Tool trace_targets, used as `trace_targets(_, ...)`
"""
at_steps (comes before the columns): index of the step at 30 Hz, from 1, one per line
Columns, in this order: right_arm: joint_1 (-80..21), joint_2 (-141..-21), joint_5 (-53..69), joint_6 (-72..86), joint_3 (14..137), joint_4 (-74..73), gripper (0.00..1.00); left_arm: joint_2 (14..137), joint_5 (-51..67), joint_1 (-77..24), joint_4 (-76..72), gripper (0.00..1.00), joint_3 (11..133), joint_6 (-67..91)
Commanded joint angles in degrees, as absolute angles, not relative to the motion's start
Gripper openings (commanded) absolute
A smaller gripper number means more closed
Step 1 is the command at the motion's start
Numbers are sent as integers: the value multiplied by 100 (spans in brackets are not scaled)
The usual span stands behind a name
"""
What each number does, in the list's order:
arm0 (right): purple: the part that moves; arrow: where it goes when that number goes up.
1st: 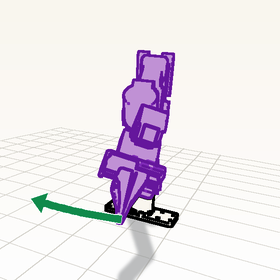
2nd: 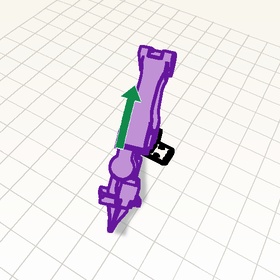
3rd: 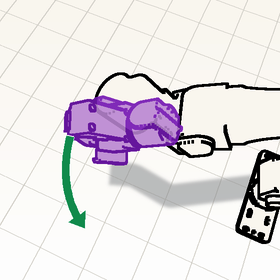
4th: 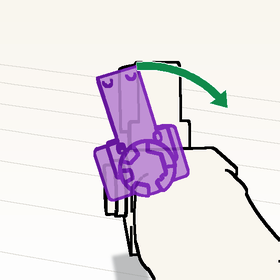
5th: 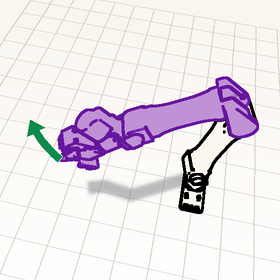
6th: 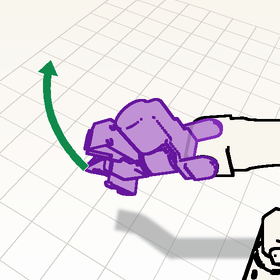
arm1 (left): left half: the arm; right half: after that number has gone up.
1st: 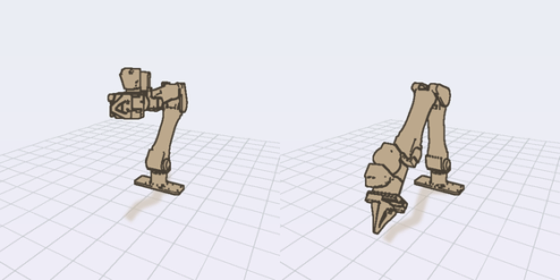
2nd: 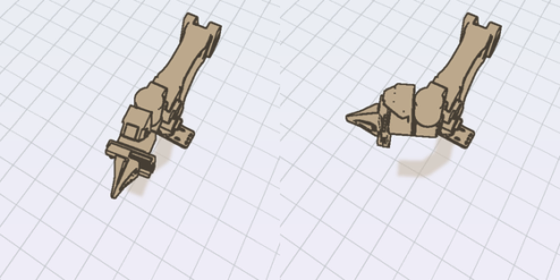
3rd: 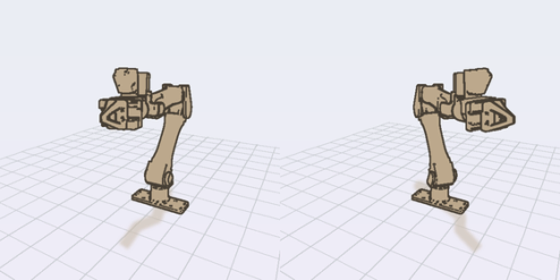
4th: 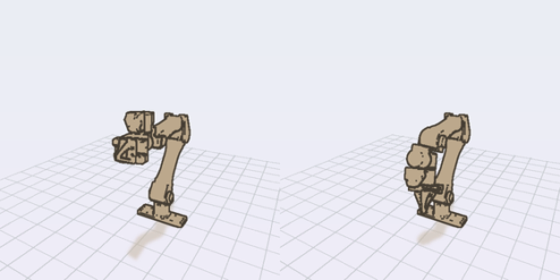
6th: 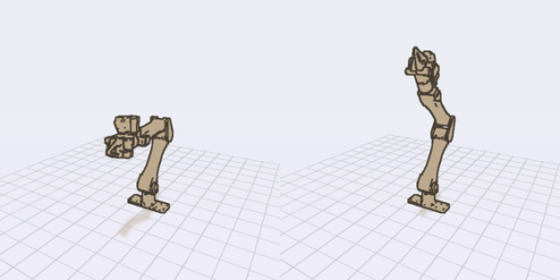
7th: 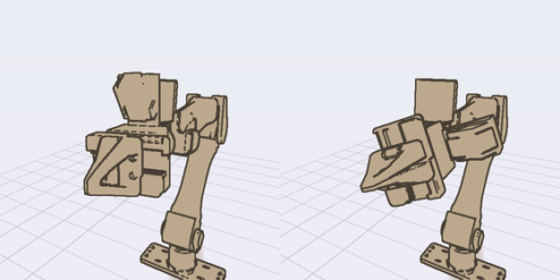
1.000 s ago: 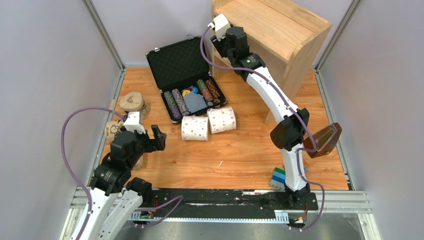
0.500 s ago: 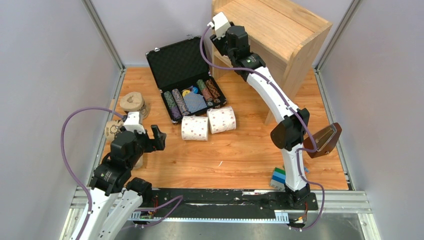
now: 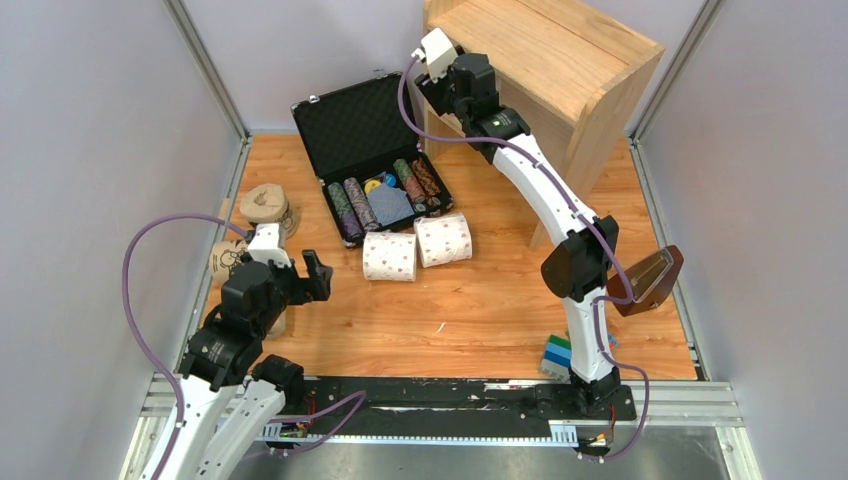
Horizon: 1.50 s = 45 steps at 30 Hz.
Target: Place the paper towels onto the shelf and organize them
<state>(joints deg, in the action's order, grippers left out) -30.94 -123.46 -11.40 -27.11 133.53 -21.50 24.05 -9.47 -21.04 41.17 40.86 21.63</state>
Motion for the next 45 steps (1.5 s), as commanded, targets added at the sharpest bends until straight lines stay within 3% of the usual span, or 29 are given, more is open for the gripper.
trace_targets(1, -3035, -12399, -797, -2665, 13389, -1724, 58, 2458, -887, -2136, 4030, 100, 4157, 2188)
trace_targets(16, -3075, -12687, 1, -2743, 13568, -1322, 73, 2697, -670, -2136, 3973, 100, 4157, 2135)
trace_targets(22, -3228, -12188, 282, -2728, 13543, -1328, 84, 2699, -593, -2136, 3951, 100, 4157, 2123)
trace_targets(25, -3332, -11838, 350, -2695, 13395, -1290, 95, 2677, -554, -2135, 3934, 100, 4157, 2117)
trace_targets(28, -3542, -11417, 163, -2799, 13021, -1219, 100, 2639, -531, -2136, 3929, 100, 4150, 2116)
trace_targets(35, -4108, -10224, -913, -2580, 11627, -1280, 100, 2562, -605, -2136, 3929, 100, 4141, 2156)
trace_targets(45, -4624, -8609, -1410, -422, 9045, -2093, 100, 2391, -517, -2136, 3878, 100, 4104, 2170)
